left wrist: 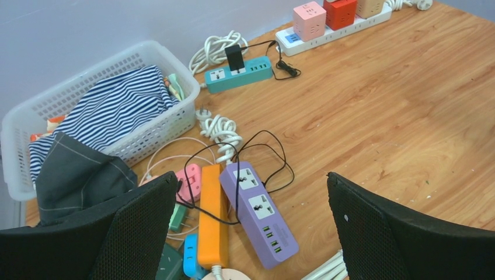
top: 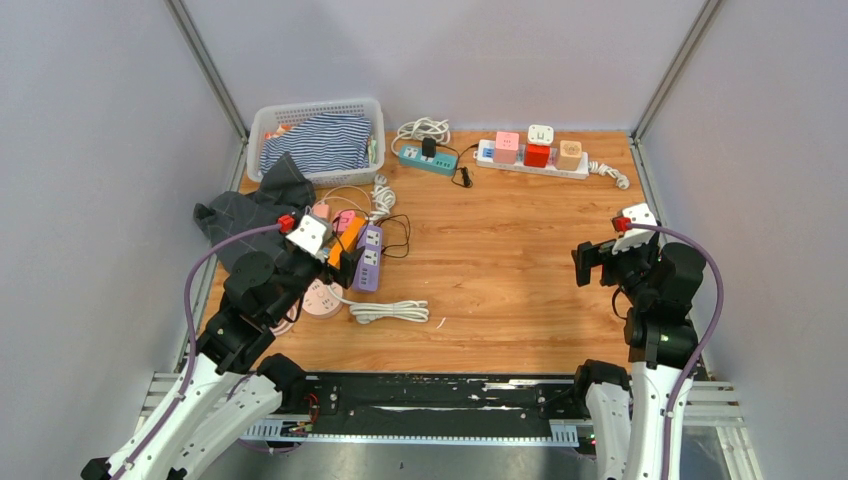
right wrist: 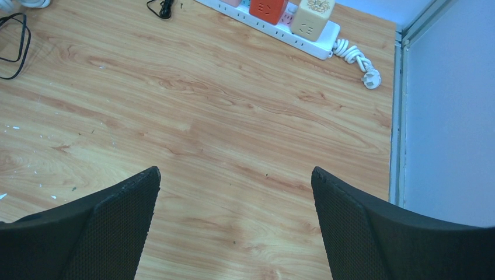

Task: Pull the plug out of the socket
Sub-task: Reset both arms

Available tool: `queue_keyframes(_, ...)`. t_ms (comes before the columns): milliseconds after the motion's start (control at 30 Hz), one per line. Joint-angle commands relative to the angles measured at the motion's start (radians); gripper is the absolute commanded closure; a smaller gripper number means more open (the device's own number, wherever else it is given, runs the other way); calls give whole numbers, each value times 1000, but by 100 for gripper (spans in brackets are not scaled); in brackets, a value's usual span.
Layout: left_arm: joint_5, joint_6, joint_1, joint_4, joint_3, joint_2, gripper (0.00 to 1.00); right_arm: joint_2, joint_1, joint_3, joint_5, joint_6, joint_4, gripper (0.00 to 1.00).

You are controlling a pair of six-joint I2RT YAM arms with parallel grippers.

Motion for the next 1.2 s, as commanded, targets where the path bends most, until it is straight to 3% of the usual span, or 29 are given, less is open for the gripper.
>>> queue_keyframes(0,-7,17,-5,18,-14,-8,0,-4,-19,-14,30,36,29,0)
queue_keyframes(1167,13,21,-5,20,-20,11,0,-7,-19,-33,10,30,33,0)
